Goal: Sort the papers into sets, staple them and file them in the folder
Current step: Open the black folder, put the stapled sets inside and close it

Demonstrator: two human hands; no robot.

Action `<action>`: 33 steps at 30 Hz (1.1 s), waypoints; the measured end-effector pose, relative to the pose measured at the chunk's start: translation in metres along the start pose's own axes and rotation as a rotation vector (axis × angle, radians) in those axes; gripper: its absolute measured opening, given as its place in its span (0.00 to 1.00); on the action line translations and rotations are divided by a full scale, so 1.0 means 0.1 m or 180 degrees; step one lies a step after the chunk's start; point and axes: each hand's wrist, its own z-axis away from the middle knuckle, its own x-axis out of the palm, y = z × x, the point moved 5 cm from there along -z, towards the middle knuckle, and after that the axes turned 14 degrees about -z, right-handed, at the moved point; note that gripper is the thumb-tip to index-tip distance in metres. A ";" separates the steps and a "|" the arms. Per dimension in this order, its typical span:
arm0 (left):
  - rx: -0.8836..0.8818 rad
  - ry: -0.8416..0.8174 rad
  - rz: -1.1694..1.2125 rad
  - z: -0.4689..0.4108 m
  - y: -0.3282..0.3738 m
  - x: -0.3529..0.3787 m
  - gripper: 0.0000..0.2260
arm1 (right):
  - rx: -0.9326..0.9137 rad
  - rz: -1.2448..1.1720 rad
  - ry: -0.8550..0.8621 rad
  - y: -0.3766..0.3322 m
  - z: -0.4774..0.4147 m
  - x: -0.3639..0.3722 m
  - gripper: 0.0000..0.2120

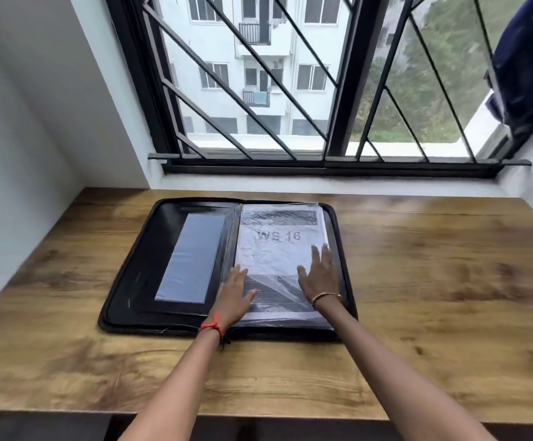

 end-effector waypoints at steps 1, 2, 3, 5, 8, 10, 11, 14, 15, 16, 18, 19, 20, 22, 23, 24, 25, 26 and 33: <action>0.0016 0.0031 -0.0137 0.00 -0.01 0.04 0.27 | -0.0252 0.0259 -0.0164 -0.04 0.02 0.13 0.29; 0.0053 0.0092 -0.0257 -0.01 -0.01 0.07 0.27 | -0.0411 0.0451 -0.0349 -0.09 0.06 0.24 0.30; 0.0092 0.0149 -0.0345 -0.01 0.00 0.09 0.28 | -0.0513 0.0649 -0.0505 -0.10 0.08 0.35 0.33; 0.0132 0.0190 -0.0451 -0.02 -0.01 0.15 0.29 | -0.0536 0.1029 -0.0658 -0.03 0.09 0.49 0.41; 0.0164 0.0167 -0.0776 -0.02 -0.03 0.29 0.31 | -0.0408 0.1294 -0.0687 0.23 0.09 0.51 0.42; 0.0201 0.0248 -0.0996 -0.02 -0.03 0.35 0.36 | -0.0412 0.1329 -0.0588 0.36 0.12 0.45 0.48; 0.0199 0.0267 -0.1032 -0.02 -0.03 0.38 0.39 | -0.0381 0.1318 -0.0521 0.40 0.13 0.42 0.49; 0.0170 0.0287 -0.1077 -0.04 -0.04 0.43 0.42 | -0.0267 0.1182 -0.0452 0.47 0.16 0.39 0.48; 0.0162 0.0294 -0.1087 -0.03 -0.04 0.43 0.41 | -0.0253 0.1166 -0.0444 0.47 0.17 0.39 0.48; 0.0153 0.0301 -0.1118 -0.03 -0.04 0.43 0.40 | -0.0257 0.1151 -0.0426 0.48 0.16 0.39 0.48; 0.0147 0.0318 -0.1212 -0.03 -0.04 0.43 0.40 | -0.0278 0.1123 -0.0384 0.47 0.16 0.39 0.48; 0.0145 0.0334 -0.1228 -0.02 -0.03 0.43 0.40 | -0.0276 0.1120 -0.0390 0.47 0.16 0.40 0.49; 0.0136 0.0350 -0.1205 -0.02 -0.02 0.42 0.39 | -0.0271 0.1126 -0.0396 0.48 0.16 0.41 0.50; 0.0073 0.0380 -0.1149 -0.01 0.01 0.37 0.35 | -0.0306 0.1151 -0.0358 0.49 0.15 0.39 0.52; 0.0024 0.0372 -0.1120 -0.02 0.03 0.33 0.32 | -0.0331 0.1144 -0.0306 0.48 0.13 0.38 0.53; -0.0026 0.0376 -0.1057 -0.04 0.04 0.28 0.30 | -0.0359 0.1130 -0.0241 0.45 0.11 0.37 0.53; -0.0070 0.0393 -0.0975 -0.06 0.05 0.23 0.28 | -0.0400 0.1117 -0.0121 0.41 0.07 0.36 0.49; -0.0113 0.0412 -0.0901 -0.09 0.06 0.18 0.26 | -0.0438 0.1112 0.0028 0.34 0.00 0.33 0.44; -0.0080 0.0326 -0.0819 -0.48 0.03 0.03 0.25 | -0.0297 0.1312 -0.0263 -0.01 -0.73 0.29 0.22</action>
